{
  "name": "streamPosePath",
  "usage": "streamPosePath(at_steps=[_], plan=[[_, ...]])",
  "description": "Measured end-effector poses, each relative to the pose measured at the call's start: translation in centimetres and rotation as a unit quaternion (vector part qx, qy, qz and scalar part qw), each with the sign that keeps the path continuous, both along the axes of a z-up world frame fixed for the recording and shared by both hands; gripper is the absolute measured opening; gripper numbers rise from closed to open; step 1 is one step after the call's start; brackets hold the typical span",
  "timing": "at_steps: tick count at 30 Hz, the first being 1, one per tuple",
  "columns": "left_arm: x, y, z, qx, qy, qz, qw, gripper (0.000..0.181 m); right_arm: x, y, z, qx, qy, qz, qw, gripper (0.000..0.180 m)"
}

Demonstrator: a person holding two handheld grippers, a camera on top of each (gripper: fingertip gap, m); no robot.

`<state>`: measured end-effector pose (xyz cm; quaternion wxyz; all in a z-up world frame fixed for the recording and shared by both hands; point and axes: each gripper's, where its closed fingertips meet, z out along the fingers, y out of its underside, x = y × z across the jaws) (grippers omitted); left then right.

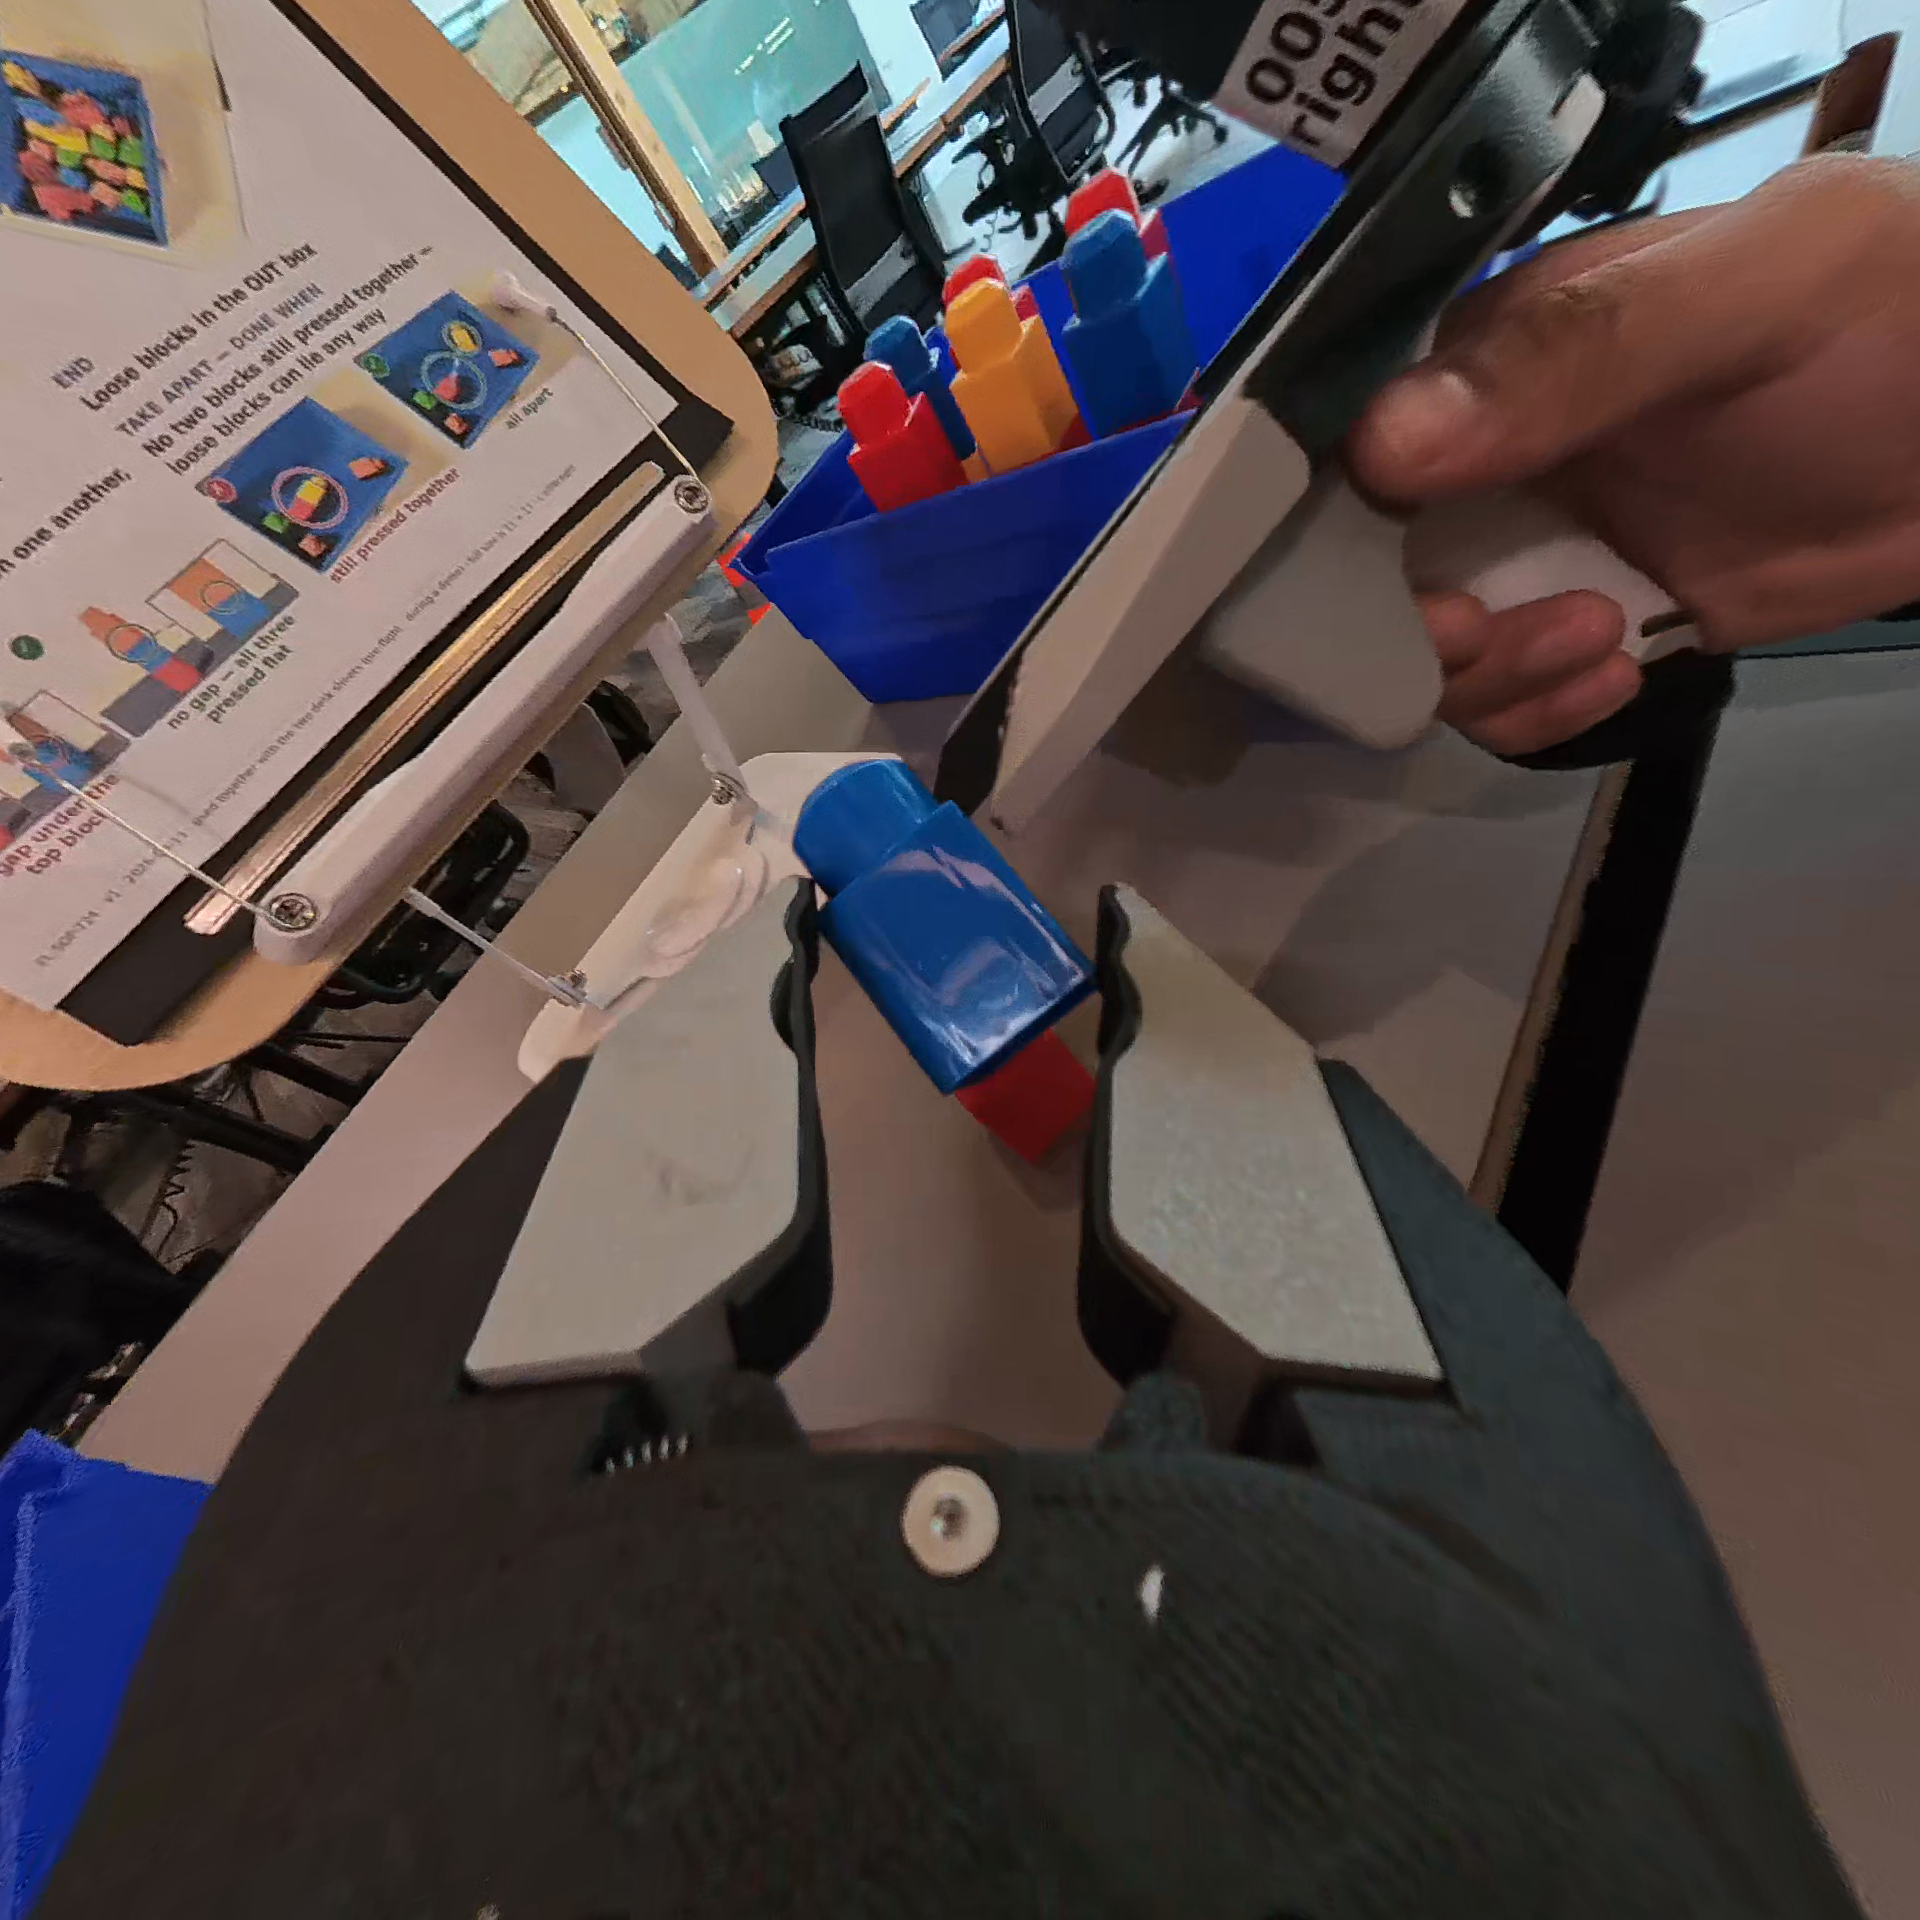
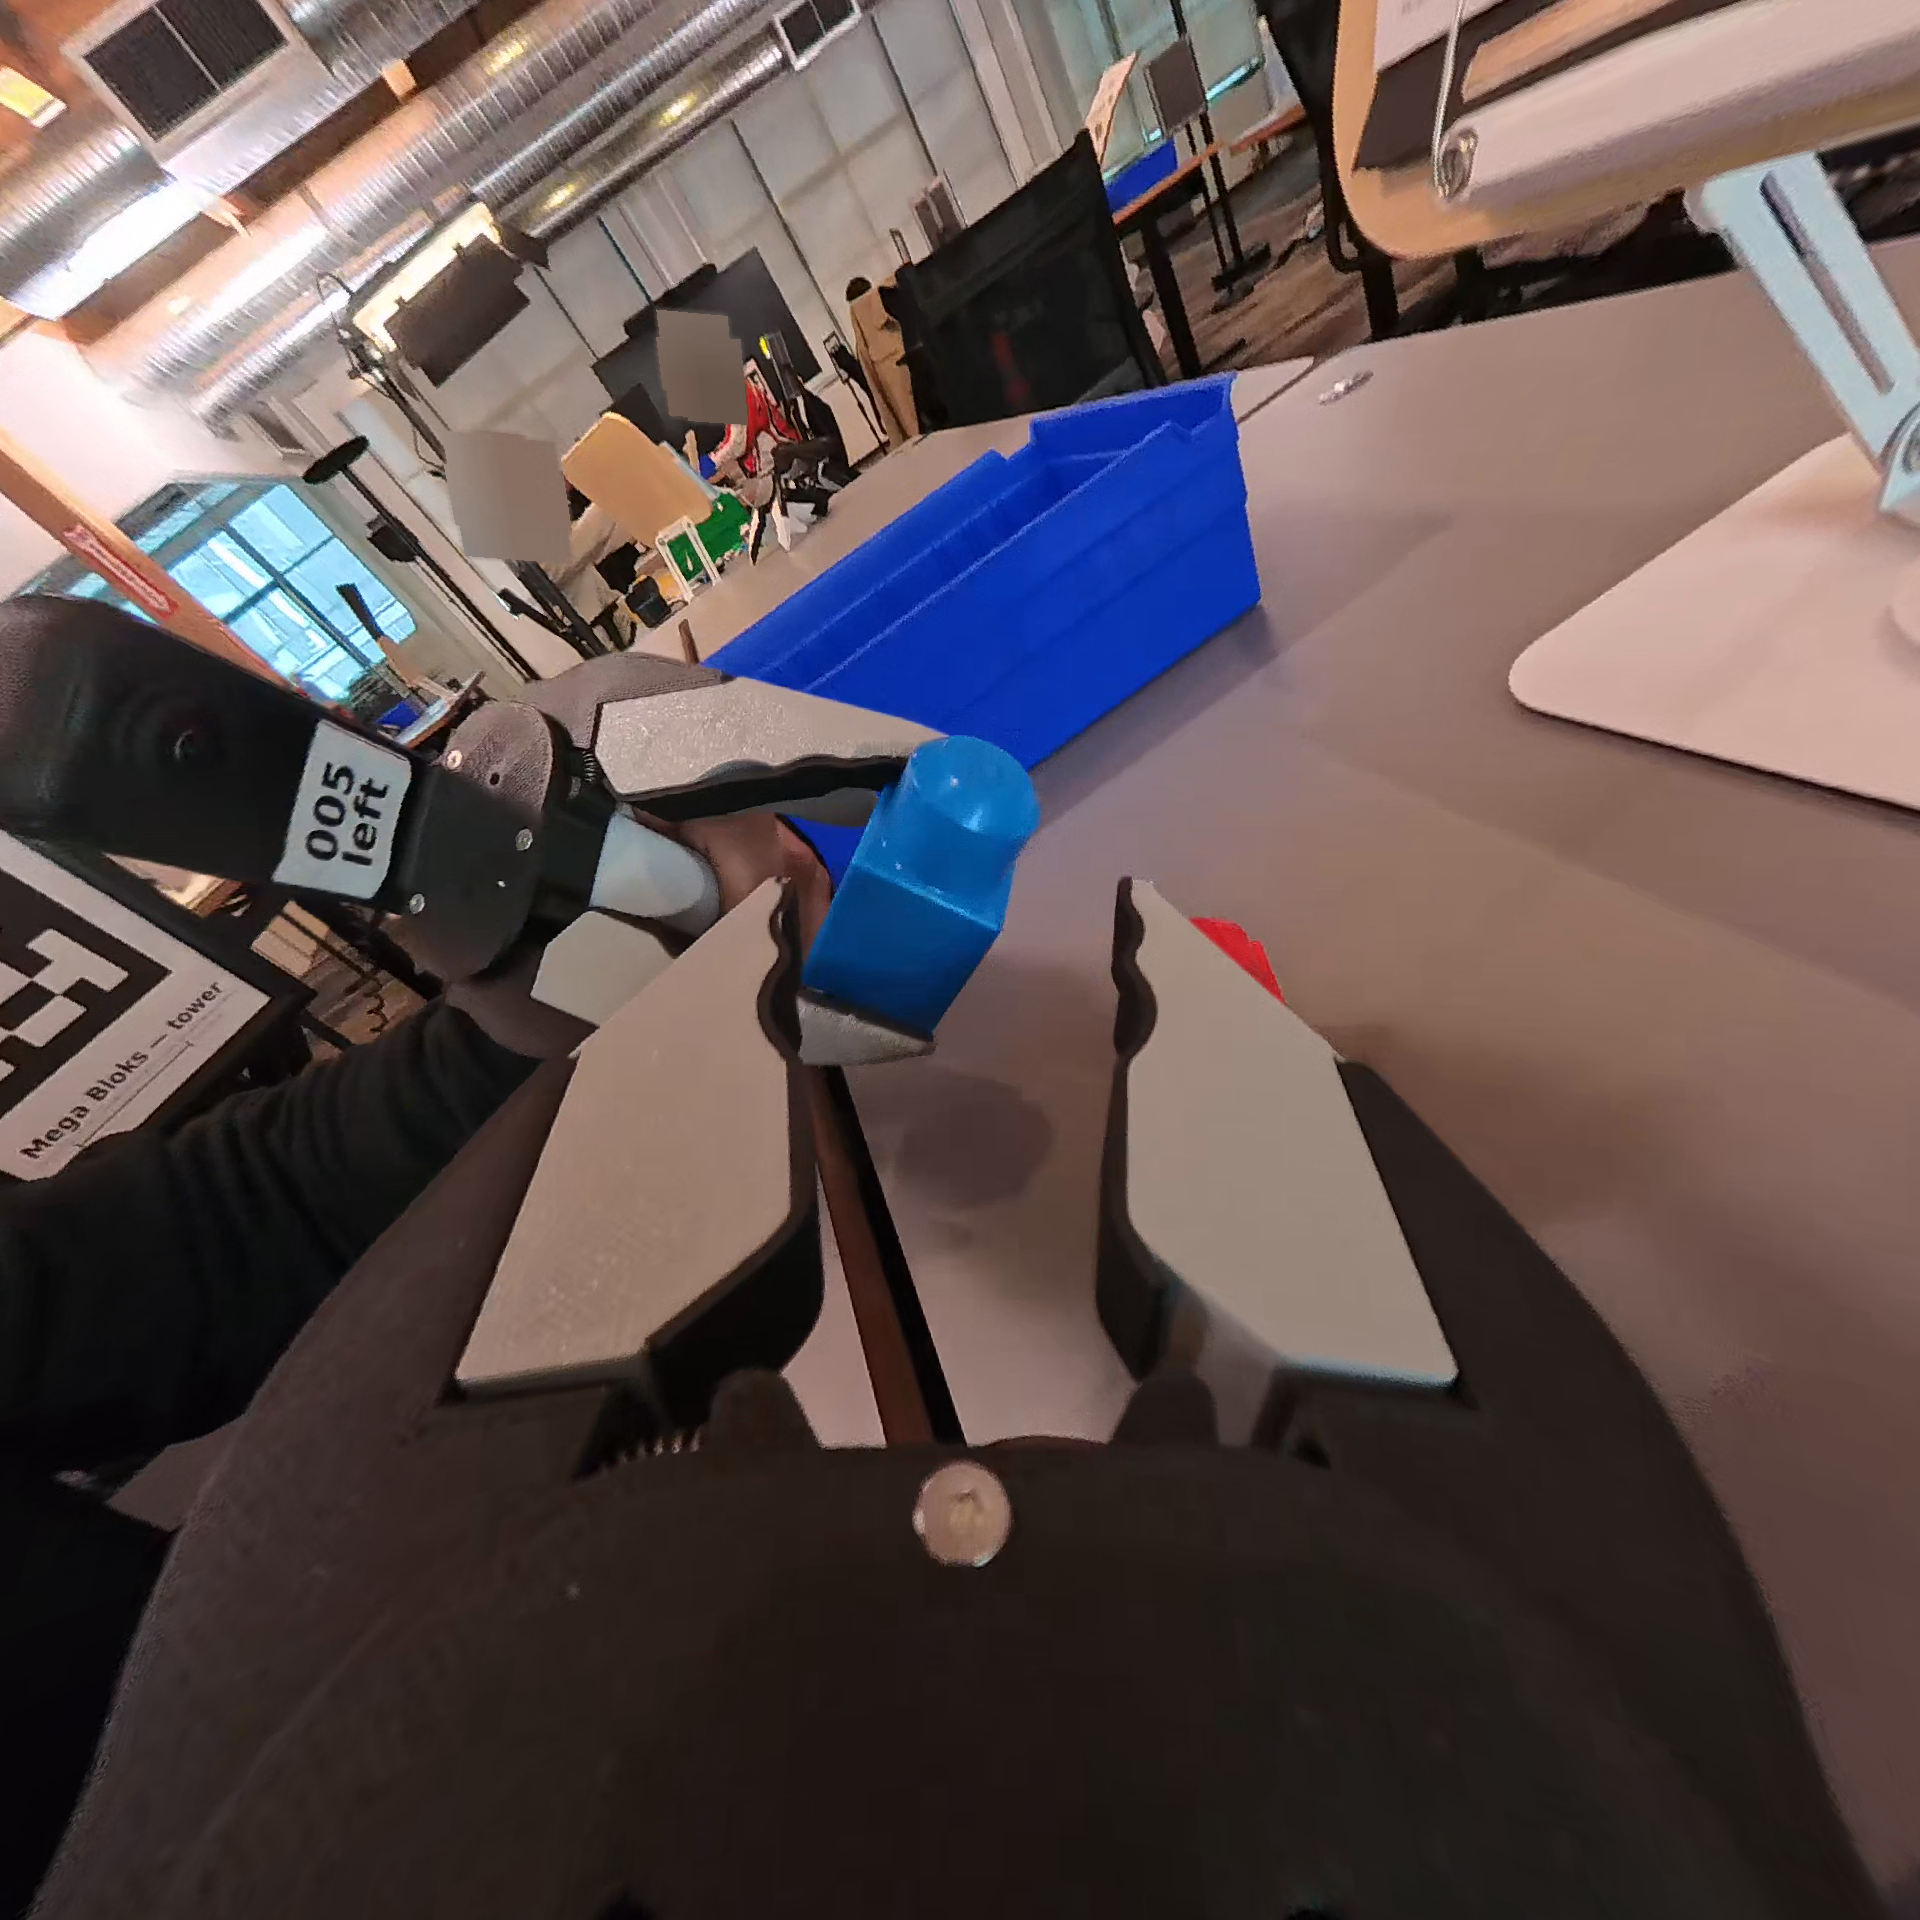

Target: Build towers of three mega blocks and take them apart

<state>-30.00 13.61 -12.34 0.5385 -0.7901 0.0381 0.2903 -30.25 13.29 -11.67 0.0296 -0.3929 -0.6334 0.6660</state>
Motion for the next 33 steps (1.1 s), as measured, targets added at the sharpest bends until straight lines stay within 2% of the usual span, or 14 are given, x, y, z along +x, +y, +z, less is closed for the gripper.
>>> streamPosePath(at_steps=[7,8,9,13,17,20,25,28,33], plan=[[1.2,0.1,-0.5,-0.002,0.013,-0.019,1.000,0.052,0.4,-1.5,-1.4,0.002,-0.030,0.027,0.999,0.060],[1.4,0.1,-0.4,0.000,0.011,-0.020,1.000,0.052,0.6,-1.8,-1.2,-0.010,-0.031,0.036,0.999,0.054],[1.5,0.2,-0.5,0.000,0.007,-0.022,1.000,0.052,1.0,-2.0,-0.8,-0.026,-0.028,0.050,0.998,0.039],[1.6,0.2,-1.0,-0.004,0.005,-0.020,1.000,0.053,1.1,-2.1,-1.3,-0.030,-0.052,0.057,0.997,0.037],[1.1,0.1,-1.5,-0.005,0.011,-0.007,1.000,0.052,0.7,-1.4,-1.5,-0.010,-0.042,0.032,0.999,0.036],[0.1,-0.7,-1.1,0.018,-0.017,0.013,1.000,0.054,0.1,0.3,-0.3,-0.008,-0.008,-0.014,1.000,0.036],[-2.4,-2.6,-2.2,0.032,-0.155,0.052,0.986,0.054,-1.2,2.6,-0.1,0.099,0.058,-0.089,0.989,0.036],[-2.7,-2.9,-3.8,0.018,-0.223,0.043,0.974,0.055,-2.0,1.8,-0.7,0.148,0.072,-0.073,0.984,0.036],[-3.6,-3.6,-7.0,-0.046,-0.232,0.069,0.969,0.058,-3.4,0.2,-2.1,0.227,0.076,-0.017,0.971,0.036]])
